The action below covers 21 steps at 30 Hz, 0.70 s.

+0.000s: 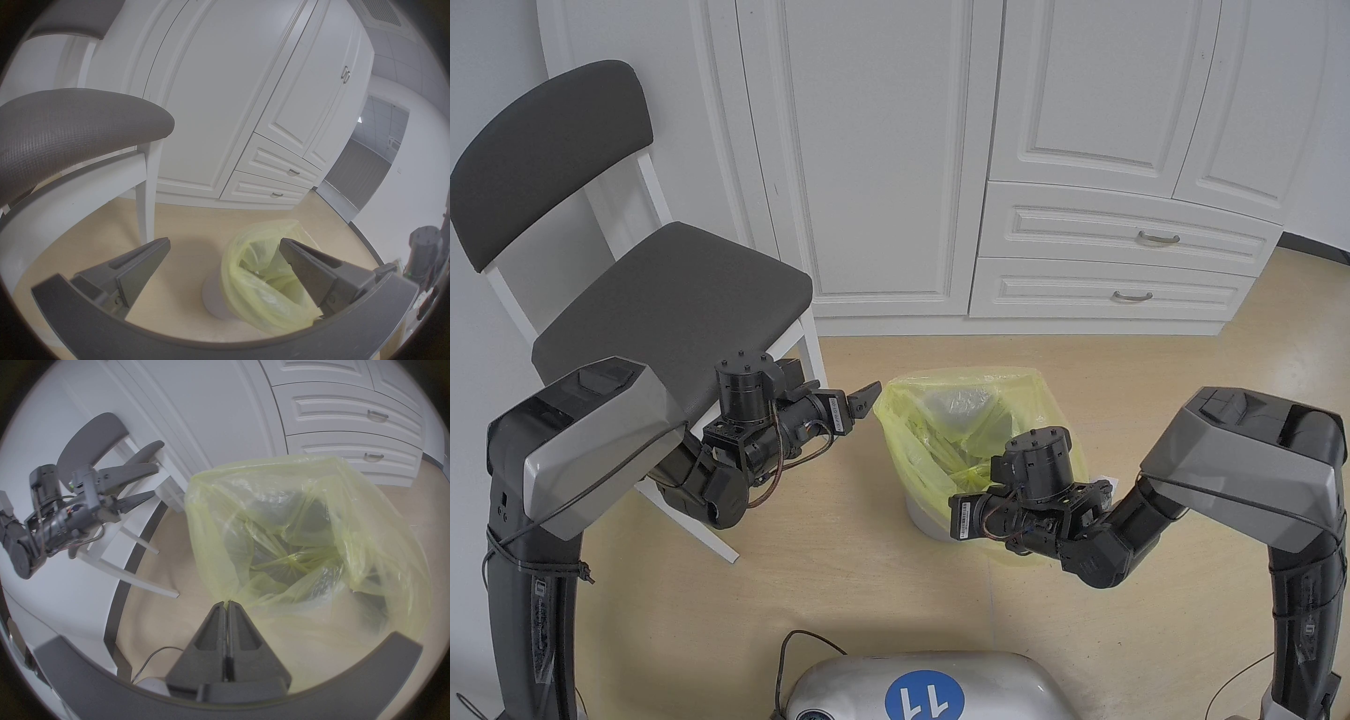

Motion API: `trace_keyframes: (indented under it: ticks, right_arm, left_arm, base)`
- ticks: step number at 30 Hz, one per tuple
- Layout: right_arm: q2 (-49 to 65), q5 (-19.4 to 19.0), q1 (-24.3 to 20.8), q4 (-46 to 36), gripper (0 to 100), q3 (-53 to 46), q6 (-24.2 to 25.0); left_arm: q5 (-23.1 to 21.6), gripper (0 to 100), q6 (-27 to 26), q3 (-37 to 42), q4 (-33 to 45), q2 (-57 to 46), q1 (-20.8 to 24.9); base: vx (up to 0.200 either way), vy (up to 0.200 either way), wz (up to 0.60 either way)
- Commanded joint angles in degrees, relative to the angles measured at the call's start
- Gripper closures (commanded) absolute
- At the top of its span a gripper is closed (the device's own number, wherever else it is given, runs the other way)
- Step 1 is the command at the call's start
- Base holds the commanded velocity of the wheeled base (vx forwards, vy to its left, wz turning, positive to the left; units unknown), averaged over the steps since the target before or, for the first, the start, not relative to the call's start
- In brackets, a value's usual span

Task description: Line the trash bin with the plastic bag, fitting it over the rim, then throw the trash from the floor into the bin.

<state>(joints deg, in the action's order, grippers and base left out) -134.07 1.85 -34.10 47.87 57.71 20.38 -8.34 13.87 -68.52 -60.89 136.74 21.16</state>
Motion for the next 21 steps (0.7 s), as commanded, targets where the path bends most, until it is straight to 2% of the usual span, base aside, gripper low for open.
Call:
trace_keyframes:
  ticks: [1,3,4,7,8,11,14,17,21]
  right_arm:
    - [-6.6,0.2,1.0,2.8,100,2.9,0.7]
    - [-8.1,0.6,1.0,5.9,100,2.9,1.0]
    - [-8.6,0.8,1.0,7.6,0,2.9,1.1]
    - [-8.4,0.9,0.9,10.3,0,2.3,1.2]
    - [-6.3,1.0,0.3,12.9,0,-1.0,0.7]
    - [3.4,0.5,-0.4,13.7,0,-7.9,-1.7]
    - [9.6,0.5,-0.3,13.3,0,-9.6,-3.0]
    - [15.3,0.7,1.7,9.5,0,-10.2,-3.7]
    - [19.0,1.6,6.6,-0.2,0,-7.6,-6.8]
  left_arm:
    - [0.1,0,0.0,-0.2,0.0,0.5,0.2]
    - [0.1,0,0.0,-0.4,0.0,0.6,0.4]
    - [0.2,0,0.0,-0.5,0.0,0.7,0.5]
    - [0.1,0,0.1,-0.2,-0.3,1.1,1.0]
    - [0.0,0,0.5,0.3,-1.8,1.7,2.0]
    - [0.2,0,0.2,0.3,-3.5,3.4,3.5]
    - [0.3,0,0.2,0.6,-3.6,3.6,4.3]
    - [1.1,0,0.1,0.3,-3.2,3.8,5.0]
    - [1.7,0,-0.4,-0.9,-2.7,5.1,7.1]
  base:
    - [0.0,0.0,0.0]
    - [0.0,0.0,0.0]
    - [0.0,0.0,0.0]
    - [0.0,0.0,0.0]
    - [0.0,0.0,0.0]
    - [0.0,0.0,0.0]
    - [0.0,0.0,0.0]
    - [0.0,0.0,0.0]
    - [0.0,0.0,0.0]
